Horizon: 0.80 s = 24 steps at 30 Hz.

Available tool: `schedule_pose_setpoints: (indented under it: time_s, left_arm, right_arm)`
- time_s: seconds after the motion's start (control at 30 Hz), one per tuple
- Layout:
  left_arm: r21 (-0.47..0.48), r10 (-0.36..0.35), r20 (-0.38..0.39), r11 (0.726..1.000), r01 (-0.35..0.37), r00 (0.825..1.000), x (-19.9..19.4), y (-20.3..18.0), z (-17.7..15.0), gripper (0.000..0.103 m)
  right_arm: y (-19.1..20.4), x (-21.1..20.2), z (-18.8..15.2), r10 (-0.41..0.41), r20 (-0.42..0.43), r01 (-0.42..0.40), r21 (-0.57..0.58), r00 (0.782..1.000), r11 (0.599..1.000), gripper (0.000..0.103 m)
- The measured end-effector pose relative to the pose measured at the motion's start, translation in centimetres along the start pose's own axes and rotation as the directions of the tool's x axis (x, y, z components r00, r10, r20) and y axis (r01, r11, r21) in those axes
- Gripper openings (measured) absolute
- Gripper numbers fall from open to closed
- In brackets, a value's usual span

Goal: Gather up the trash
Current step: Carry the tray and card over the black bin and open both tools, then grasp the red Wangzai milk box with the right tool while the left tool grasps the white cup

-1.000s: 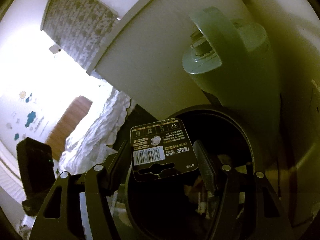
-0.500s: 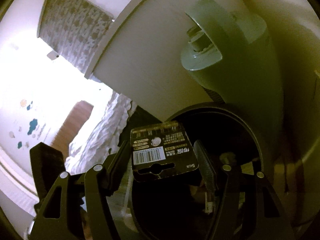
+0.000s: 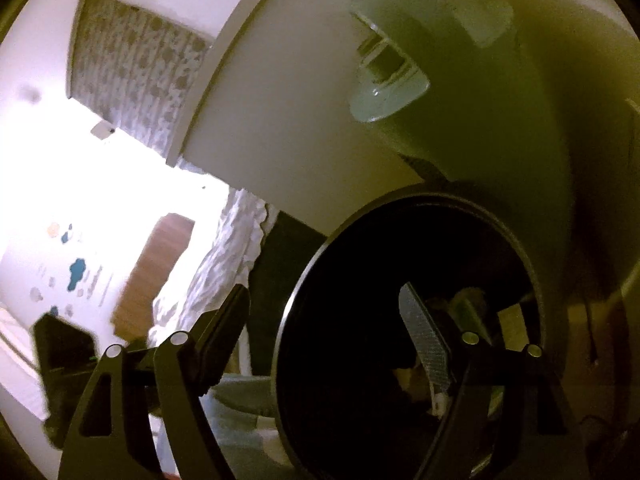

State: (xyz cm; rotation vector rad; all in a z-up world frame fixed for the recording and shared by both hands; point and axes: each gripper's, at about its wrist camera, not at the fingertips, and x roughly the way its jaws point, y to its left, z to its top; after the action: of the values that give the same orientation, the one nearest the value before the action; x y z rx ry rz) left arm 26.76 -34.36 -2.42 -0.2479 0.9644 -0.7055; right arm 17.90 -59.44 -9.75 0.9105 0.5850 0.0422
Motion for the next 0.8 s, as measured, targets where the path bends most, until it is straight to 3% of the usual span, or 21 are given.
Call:
schedule_pose_setpoints:
  time_s: [0.13,0.23,0.33,0.47,0.57,0.63,0.8]
  left_arm:
    - [0.027,0.027,0.052,0.999,-0.028,0.998,-7.1,0.1,-3.7,0.096]
    - [0.085,0.098,0.092,0.991,-0.106,0.991,-12.8,1.2,-7.7,0.097]
    - [0.103,0.237,0.119,0.963,-0.25,0.964,-18.0,4.2,-11.8,0.097]
    - [0.056,0.346,0.077,0.935,-0.351,0.935,-22.2,9.0,-16.4,0.097]
    - [0.086,0.417,0.044,0.904,-0.42,0.908,-23.5,11.3,-19.4,0.097]
    - [0.103,0.434,0.037,0.894,-0.436,0.9,-23.4,12.0,-20.3,0.097]
    - [0.139,0.44,0.053,0.886,-0.443,0.897,-22.0,12.6,-20.4,0.097]
  right_arm:
    - [1.1,1.0,-1.5,0.038,-0.059,-0.041,-0.042,0.998,0.998,0.077]
    - [2.6,1.7,-3.2,0.04,-0.112,-0.052,-0.105,0.993,0.993,0.078]
    - [5.4,1.8,-5.8,0.032,-0.172,-0.07,-0.222,0.985,0.972,0.078]
    - [9.5,0.2,-9.8,0.044,-0.226,-0.125,-0.36,0.973,0.924,0.08]
    - [13.3,-2.1,-13.5,0.075,-0.27,-0.186,-0.412,0.96,0.892,0.084]
    - [16.2,-2.7,-15.8,0.085,-0.323,-0.228,-0.437,0.943,0.87,0.085]
    - [25.5,-1.3,-23.0,-0.028,-0.469,-0.28,-0.573,0.883,0.77,0.085]
